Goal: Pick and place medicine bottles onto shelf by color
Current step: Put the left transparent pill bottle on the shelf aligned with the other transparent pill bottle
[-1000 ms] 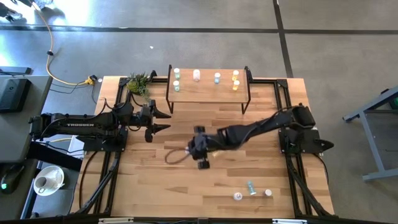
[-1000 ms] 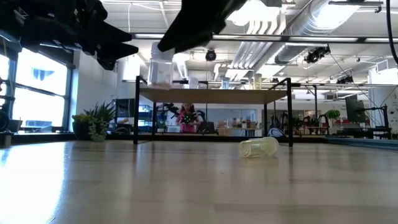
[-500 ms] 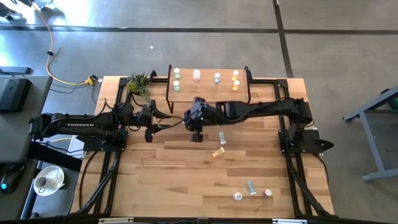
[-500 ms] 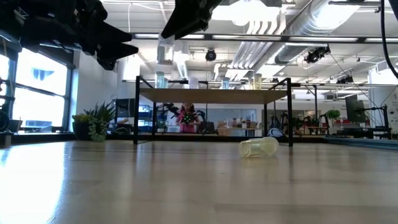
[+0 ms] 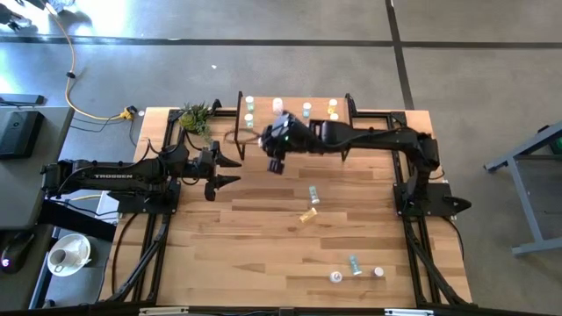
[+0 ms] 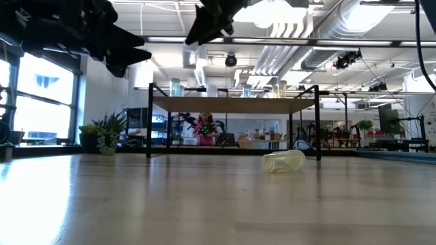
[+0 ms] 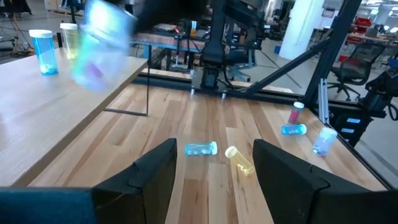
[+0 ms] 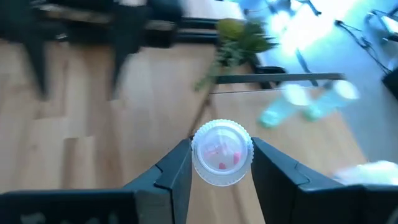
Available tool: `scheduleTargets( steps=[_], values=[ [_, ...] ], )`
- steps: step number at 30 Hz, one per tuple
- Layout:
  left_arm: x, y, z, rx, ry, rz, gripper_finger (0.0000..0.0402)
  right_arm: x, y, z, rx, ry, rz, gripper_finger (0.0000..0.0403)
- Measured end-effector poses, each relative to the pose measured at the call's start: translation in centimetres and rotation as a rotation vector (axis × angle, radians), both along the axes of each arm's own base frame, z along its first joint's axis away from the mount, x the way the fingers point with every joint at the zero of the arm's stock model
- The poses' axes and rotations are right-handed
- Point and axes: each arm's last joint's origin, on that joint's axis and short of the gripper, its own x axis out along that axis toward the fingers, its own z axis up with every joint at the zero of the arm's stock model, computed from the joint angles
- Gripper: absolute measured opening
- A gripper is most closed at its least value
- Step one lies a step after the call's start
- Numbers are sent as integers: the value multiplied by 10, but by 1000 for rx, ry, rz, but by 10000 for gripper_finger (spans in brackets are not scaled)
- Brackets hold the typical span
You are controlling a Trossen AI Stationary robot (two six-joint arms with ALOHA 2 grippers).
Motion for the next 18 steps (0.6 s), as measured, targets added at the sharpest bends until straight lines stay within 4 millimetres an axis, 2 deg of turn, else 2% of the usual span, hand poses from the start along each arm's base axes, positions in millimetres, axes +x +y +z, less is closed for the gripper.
scheduleTargets(
  steps=[6,13,18],
  values=[
    [0,0,-1,-5,14,0,200,-22,-20,23,16,-51,-49,128],
    [0,0,-2,-5,15,0,200,-42,-28,-1,76,-22,-89,128],
    [0,0,-1,-4,12,0,200,-44,-34,-6,84,-89,-105,128]
  ],
)
